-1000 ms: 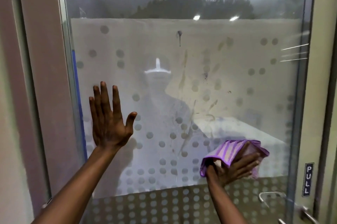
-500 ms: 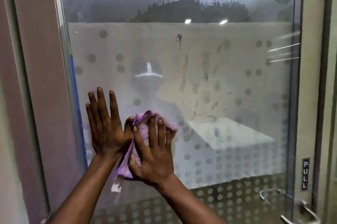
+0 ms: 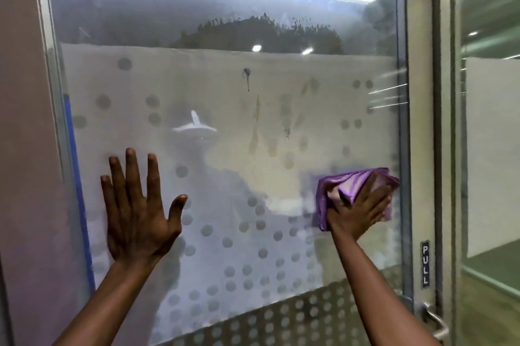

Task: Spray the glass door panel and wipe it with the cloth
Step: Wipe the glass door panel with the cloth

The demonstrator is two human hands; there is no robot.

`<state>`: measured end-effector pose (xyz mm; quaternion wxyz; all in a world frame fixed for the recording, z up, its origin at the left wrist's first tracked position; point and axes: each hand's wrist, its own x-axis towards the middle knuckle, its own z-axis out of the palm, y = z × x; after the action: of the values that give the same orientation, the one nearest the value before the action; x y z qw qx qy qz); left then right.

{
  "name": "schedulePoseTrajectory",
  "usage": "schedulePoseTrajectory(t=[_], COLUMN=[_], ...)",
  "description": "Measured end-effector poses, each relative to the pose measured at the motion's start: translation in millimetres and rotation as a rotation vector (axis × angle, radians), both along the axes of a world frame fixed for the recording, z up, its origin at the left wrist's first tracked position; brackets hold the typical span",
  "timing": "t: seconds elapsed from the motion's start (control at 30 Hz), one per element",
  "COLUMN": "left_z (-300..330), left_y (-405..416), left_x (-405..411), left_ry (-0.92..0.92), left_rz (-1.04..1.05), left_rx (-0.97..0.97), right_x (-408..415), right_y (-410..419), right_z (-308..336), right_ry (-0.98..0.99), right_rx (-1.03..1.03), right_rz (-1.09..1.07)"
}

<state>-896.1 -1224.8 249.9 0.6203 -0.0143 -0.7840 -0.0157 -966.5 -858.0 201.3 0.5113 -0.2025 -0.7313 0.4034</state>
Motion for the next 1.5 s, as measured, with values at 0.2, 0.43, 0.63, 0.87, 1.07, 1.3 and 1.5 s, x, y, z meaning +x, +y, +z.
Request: schedulePoseTrajectory(t=[0.2,0.43,0.63,0.87,1.07,1.3,1.5], left_z=[0,2,2,3,1,2,2], left_y=[0,-3,-8,-7,-3,-2,-4], left_x=[-1,3,7,7,4,4,6], left_ry=[-0.019,-0.052,-0.087,-0.100,-0.081,-0.088,-0.084], left_rz=[0.005,0.039,0.045,0.041,0.053,0.072,0.081], left_rx=[0.002,-0.018,-0.035,-0.025,-0.018,-0.020,-0.034], right_x=[4,43,38,12,-3,8,28], right_y=[-60,-170,-135,-31,14,-44,-134], right_z=[43,72,94,132,128,175,200], right_ry=[0.107,0.289,0.517,0.431,0.236,0.221,0.339], right_rx=[-0.131,0.949,1.638,1.204,0.124,-0.069,0.800], right_rz=[0.004,0.294,0.391,0.125,-0.040,0.050,0.208])
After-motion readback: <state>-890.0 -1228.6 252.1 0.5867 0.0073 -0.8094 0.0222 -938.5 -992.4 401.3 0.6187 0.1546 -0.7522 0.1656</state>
